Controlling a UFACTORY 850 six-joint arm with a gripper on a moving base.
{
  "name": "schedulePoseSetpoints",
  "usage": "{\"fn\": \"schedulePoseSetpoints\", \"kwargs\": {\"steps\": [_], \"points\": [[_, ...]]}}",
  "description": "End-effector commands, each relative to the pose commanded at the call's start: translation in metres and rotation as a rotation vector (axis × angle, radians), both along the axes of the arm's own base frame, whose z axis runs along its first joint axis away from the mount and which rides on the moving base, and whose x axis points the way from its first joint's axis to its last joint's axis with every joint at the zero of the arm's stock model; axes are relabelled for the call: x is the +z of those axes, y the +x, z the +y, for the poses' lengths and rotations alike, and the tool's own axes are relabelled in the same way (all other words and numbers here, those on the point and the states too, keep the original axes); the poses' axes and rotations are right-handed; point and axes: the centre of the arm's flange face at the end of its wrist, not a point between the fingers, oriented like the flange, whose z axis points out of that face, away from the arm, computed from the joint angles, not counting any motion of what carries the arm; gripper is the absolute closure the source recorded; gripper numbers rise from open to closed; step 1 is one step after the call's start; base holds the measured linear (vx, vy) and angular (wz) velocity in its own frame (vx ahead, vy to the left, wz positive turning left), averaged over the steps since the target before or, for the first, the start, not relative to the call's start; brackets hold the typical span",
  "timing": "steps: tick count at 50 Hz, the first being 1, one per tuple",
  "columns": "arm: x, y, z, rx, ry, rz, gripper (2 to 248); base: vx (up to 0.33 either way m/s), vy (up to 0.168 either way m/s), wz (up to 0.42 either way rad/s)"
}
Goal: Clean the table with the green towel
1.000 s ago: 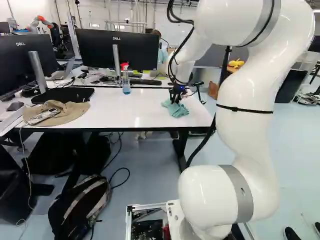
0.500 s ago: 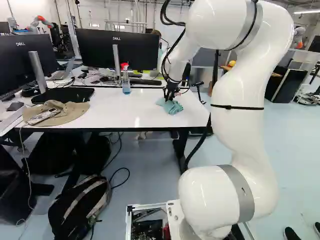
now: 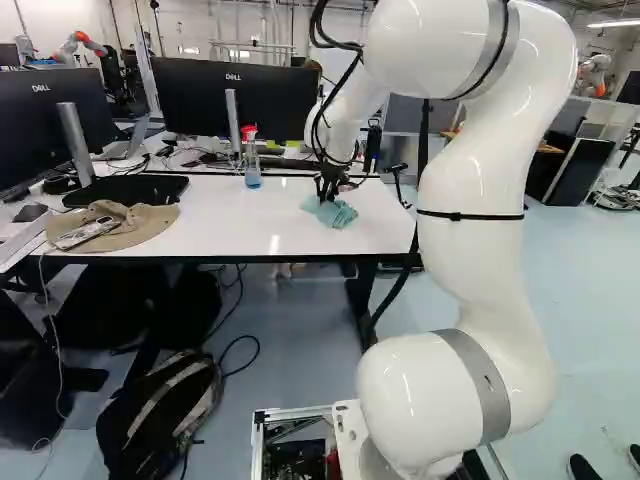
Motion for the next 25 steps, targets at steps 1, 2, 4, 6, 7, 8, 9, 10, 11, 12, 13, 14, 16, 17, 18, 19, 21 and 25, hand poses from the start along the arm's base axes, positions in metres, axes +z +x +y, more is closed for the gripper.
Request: {"fn": "schedulePoseSetpoints", "kwargs": {"steps": [1, 2, 4, 6, 7, 8, 9, 10, 11, 12, 13, 14, 16, 17, 18, 19, 21, 25], "points": [[0.0, -0.002, 0.001, 0.002, 0.0, 0.001, 212, 0.0, 0.0, 0.0], [0.0, -0.003, 0.002, 0.003, 0.0, 0.002, 212, 0.0, 0.0, 0.0], [0.0, -0.007, 0.004, 0.007, 0.0, 0.005, 212, 0.0, 0.0, 0.0], [0.0, -0.01, 0.005, 0.009, -0.001, 0.007, 212, 0.0, 0.0, 0.0], [0.0, -0.012, 0.005, 0.011, -0.001, 0.008, 212, 0.0, 0.0, 0.0], [0.0, -0.014, 0.006, 0.012, -0.001, 0.009, 212, 0.0, 0.0, 0.0], [0.001, -0.016, 0.006, 0.013, -0.001, 0.01, 212, 0.0, 0.0, 0.0], [0.001, -0.018, 0.007, 0.014, -0.001, 0.012, 212, 0.0, 0.0, 0.0], [0.001, -0.02, 0.007, 0.015, -0.001, 0.013, 212, 0.0, 0.0, 0.0], [0.001, -0.021, 0.008, 0.016, -0.001, 0.014, 212, 0.0, 0.0, 0.0], [0.001, -0.023, 0.008, 0.016, -0.001, 0.015, 212, 0.0, 0.0, 0.0], [0.001, -0.025, 0.008, 0.017, -0.001, 0.016, 212, 0.0, 0.0, 0.0], [0.001, -0.029, 0.008, 0.018, -0.001, 0.019, 212, 0.0, 0.0, 0.0], [0.001, -0.031, 0.008, 0.018, -0.002, 0.02, 212, 0.0, 0.0, 0.0], [0.001, -0.032, 0.008, 0.018, -0.002, 0.021, 212, 0.0, 0.0, 0.0], [0.001, -0.034, 0.008, 0.018, -0.002, 0.022, 212, 0.0, 0.0, 0.0], [0.001, -0.038, 0.008, 0.019, -0.002, 0.024, 212, 0.0, 0.0, 0.0], [0.001, -0.046, 0.008, 0.02, -0.002, 0.028, 212, 0.0, 0.0, 0.0]]}}
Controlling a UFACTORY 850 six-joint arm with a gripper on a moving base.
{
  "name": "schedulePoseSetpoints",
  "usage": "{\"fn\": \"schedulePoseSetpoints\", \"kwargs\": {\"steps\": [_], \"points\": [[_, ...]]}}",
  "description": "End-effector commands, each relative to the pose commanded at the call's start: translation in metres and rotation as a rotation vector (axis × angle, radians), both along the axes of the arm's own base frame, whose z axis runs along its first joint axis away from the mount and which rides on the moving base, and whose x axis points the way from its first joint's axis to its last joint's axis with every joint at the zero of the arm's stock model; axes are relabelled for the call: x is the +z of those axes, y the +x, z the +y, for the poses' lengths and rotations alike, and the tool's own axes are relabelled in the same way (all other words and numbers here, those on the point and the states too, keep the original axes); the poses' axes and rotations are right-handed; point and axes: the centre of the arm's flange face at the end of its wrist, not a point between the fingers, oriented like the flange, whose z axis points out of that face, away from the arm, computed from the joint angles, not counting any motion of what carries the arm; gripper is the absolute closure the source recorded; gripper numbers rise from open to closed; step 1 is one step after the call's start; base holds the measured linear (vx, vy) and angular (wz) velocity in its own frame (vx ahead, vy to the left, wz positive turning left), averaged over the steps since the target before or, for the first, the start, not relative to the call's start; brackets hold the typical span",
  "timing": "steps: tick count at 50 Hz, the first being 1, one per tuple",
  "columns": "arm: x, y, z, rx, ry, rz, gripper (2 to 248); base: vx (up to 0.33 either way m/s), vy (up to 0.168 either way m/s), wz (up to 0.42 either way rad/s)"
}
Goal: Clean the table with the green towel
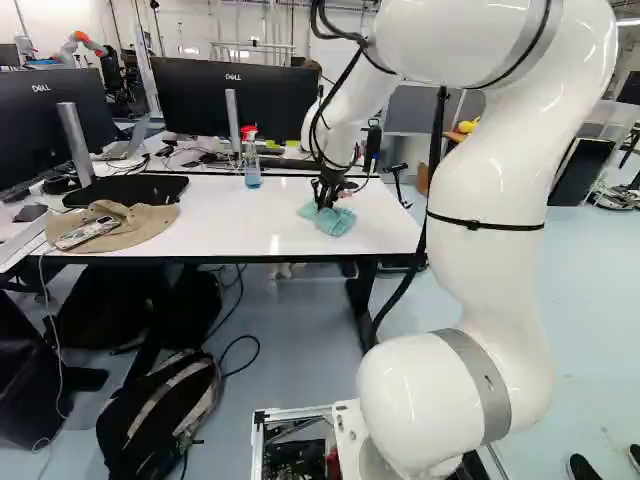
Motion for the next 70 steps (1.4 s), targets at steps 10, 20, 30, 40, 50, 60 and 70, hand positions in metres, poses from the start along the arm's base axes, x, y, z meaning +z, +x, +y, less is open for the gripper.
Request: {"fn": "schedulePoseSetpoints", "kwargs": {"steps": [10, 20, 30, 40, 50, 60, 70], "points": [[0.0, -0.019, -0.004, -0.003, -0.001, 0.01, 212, 0.0, 0.0, 0.0], [0.0, -0.037, -0.011, -0.014, -0.002, 0.019, 212, 0.0, 0.0, 0.0], [0.001, -0.053, -0.022, -0.035, -0.002, 0.026, 212, 0.0, 0.0, 0.0], [0.0, -0.063, -0.039, -0.068, -0.002, 0.03, 212, 0.0, 0.0, 0.0], [0.0, -0.064, -0.058, -0.106, -0.001, 0.031, 212, 0.0, 0.0, 0.0], [0.0, -0.058, -0.076, -0.144, 0.0, 0.028, 212, 0.0, 0.0, 0.0], [0.0, -0.048, -0.095, -0.179, 0.0, 0.024, 212, 0.0, 0.0, 0.0]]}}
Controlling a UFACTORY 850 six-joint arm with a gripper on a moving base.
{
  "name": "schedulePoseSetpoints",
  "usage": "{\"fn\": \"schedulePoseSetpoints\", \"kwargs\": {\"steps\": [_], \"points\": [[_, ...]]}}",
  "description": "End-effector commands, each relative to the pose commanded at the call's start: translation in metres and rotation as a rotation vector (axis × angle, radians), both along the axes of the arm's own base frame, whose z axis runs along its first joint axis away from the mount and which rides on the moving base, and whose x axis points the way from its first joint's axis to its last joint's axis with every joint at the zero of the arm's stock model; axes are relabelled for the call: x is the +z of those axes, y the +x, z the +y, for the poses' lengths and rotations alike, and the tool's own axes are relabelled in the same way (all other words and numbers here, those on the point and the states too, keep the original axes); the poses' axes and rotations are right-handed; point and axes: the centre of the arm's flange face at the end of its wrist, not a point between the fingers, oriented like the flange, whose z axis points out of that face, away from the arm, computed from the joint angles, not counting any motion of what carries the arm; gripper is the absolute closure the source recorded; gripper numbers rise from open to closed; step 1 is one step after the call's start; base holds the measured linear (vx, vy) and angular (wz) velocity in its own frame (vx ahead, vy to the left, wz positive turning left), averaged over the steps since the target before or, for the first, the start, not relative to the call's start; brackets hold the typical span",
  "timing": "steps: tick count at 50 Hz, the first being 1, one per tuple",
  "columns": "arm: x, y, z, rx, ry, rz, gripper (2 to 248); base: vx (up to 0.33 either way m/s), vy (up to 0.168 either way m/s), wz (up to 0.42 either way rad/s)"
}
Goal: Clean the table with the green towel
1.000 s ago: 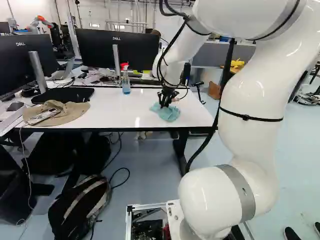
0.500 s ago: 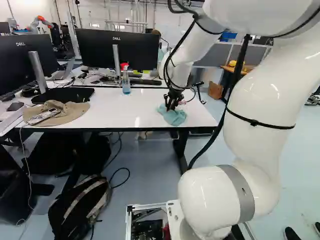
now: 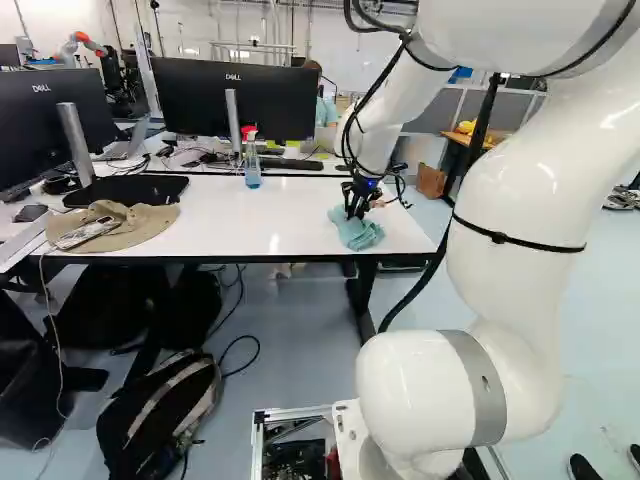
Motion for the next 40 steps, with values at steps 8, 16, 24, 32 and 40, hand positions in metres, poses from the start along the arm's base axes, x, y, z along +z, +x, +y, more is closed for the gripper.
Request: {"fn": "schedulePoseSetpoints", "kwargs": {"steps": [8, 16, 24, 32, 40], "points": [[0.001, 0.0, -0.01, -0.02, 0.0, -0.002, 212, 0.0, 0.0, 0.0], [0.009, -0.003, -0.01, -0.02, -0.002, -0.017, 212, 0.0, 0.0, 0.0], [0.019, -0.007, -0.01, -0.02, -0.004, -0.037, 212, 0.0, 0.0, 0.0], [0.03, -0.011, -0.009, -0.02, -0.006, -0.057, 212, 0.0, 0.0, 0.0], [0.04, -0.017, -0.009, -0.021, -0.008, -0.077, 212, 0.0, 0.0, 0.0]]}}
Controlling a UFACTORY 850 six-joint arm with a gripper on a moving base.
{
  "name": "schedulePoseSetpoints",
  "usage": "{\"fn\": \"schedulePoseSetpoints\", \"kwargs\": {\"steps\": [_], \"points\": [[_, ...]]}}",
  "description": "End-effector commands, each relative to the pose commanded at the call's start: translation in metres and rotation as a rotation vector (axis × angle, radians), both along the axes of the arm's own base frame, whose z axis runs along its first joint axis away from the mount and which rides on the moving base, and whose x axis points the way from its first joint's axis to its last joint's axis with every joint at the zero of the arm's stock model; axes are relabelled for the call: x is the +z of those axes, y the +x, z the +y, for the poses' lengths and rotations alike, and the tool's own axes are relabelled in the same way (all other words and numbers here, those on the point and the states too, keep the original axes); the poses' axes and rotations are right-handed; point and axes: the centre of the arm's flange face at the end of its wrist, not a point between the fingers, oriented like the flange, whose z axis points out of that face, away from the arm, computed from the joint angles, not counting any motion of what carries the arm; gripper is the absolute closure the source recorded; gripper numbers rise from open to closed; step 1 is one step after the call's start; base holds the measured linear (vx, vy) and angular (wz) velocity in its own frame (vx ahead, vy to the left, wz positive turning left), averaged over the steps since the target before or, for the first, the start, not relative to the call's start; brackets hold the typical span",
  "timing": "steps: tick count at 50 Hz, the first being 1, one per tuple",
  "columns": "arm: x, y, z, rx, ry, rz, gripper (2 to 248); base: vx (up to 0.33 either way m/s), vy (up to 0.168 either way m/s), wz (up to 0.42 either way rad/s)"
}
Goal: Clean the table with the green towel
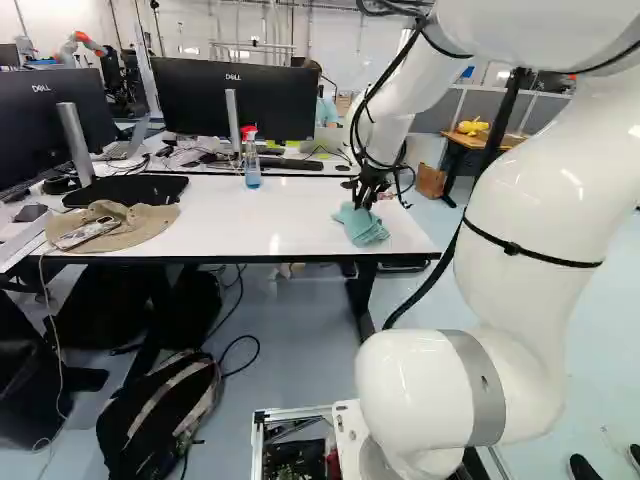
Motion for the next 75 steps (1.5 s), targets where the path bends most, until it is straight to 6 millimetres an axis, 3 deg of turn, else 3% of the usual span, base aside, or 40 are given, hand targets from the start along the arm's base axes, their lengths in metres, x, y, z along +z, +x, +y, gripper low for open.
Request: {"fn": "schedulePoseSetpoints", "kwargs": {"steps": [10, 36, 62, 75], "points": [[0.013, -0.013, 0.001, -0.002, -0.003, -0.025, 212, 0.0, 0.0, 0.0], [0.012, -0.041, 0.001, -0.008, -0.003, -0.023, 212, 0.0, 0.0, 0.0], [0.012, -0.042, 0.001, -0.009, -0.003, -0.023, 212, 0.0, 0.0, 0.0], [0.012, -0.042, -0.013, -0.038, -0.003, -0.023, 212, 0.0, 0.0, 0.0]]}}
